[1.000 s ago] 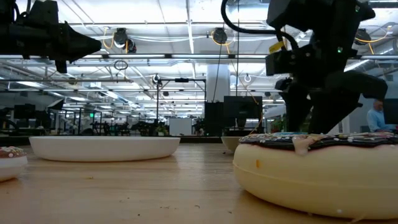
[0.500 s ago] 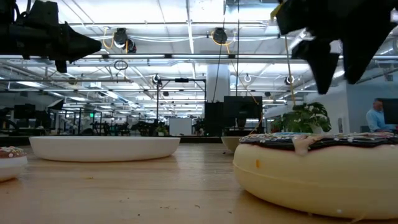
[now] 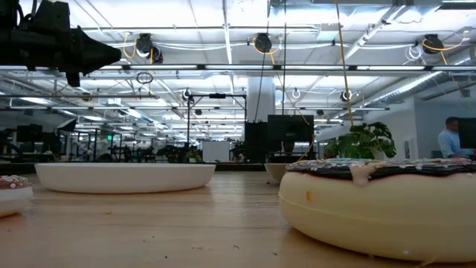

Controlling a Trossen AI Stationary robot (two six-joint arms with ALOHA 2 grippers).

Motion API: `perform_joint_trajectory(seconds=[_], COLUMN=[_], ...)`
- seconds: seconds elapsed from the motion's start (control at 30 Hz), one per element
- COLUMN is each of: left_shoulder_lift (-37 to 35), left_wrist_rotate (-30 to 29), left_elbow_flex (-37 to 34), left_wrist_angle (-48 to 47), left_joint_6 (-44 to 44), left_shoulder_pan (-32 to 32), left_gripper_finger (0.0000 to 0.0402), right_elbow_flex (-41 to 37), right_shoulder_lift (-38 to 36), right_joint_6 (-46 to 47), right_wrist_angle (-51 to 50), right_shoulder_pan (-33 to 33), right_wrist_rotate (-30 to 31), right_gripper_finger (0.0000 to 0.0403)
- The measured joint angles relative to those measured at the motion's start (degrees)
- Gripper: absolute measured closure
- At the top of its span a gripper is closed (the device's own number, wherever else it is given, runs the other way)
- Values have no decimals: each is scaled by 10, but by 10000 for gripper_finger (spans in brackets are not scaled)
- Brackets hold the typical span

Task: Pick & Place donuts
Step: Put the large black donut on the gray plate

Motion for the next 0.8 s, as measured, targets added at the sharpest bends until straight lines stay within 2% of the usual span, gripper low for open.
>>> perform_joint_trajectory(seconds=[0.13, 0.2, 0.27, 0.37, 0.57, 0.8], left_shoulder_lift=[0, 0, 0, 0, 0, 0], left_wrist_rotate=[0, 0, 0, 0, 1, 1], left_elbow_flex=[0, 0, 0, 0, 0, 0], left_wrist_angle=[-17, -39, -53, -53, -49, -58], left_joint_6=[1, 7, 12, 12, 8, 2], left_shoulder_pan=[0, 0, 0, 0, 0, 0], left_gripper_finger=[353, 353, 353, 353, 353, 353], right_elbow_flex=[-124, -203, -276, -363, -492, -574], right_shoulder_lift=[-123, -173, -216, -275, -374, -431], right_joint_6=[0, -18, -36, -48, -116, -153], right_wrist_angle=[138, 227, 296, 356, 482, 488], right_shoulder_pan=[22, 28, 30, 31, 40, 38], right_wrist_rotate=[119, 145, 141, 103, 104, 103], right_gripper_finger=[397, 401, 400, 402, 402, 402])
